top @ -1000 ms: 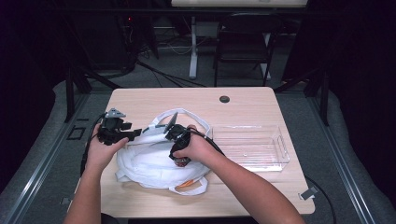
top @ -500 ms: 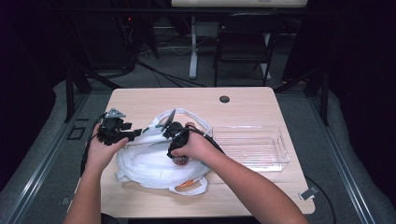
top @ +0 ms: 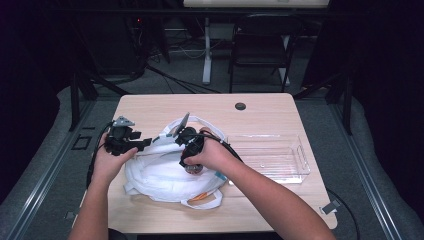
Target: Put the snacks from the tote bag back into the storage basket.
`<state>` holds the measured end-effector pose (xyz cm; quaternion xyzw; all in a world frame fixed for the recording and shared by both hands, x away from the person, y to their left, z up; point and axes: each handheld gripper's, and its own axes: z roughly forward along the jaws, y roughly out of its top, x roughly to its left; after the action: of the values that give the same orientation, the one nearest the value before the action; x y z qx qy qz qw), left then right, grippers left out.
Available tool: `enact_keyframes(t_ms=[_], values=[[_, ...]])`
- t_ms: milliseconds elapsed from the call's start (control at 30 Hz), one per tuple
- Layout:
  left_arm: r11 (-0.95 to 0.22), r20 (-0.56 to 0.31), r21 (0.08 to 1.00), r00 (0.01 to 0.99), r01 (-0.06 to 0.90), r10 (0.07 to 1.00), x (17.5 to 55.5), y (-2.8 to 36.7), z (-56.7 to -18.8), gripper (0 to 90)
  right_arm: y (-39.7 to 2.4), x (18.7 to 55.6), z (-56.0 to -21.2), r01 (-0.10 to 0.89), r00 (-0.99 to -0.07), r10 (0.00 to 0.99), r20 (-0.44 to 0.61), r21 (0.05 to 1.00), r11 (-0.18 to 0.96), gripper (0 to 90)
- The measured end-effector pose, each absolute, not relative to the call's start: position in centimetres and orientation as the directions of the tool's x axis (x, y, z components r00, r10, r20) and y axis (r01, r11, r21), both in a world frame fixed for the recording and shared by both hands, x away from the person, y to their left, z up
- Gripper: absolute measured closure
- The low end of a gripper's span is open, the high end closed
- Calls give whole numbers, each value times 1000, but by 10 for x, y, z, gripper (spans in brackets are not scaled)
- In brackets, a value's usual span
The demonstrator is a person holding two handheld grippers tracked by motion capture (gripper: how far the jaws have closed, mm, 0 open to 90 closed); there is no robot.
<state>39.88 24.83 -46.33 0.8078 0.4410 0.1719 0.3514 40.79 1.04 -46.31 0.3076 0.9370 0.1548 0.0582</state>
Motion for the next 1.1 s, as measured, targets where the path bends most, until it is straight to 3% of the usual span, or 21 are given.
enact_keyframes(t_ms=[1100], values=[[-364,-26,716,545,595,838,399,247,-465,473,3,395,-422,535,-816,577,-24,345,771,247]])
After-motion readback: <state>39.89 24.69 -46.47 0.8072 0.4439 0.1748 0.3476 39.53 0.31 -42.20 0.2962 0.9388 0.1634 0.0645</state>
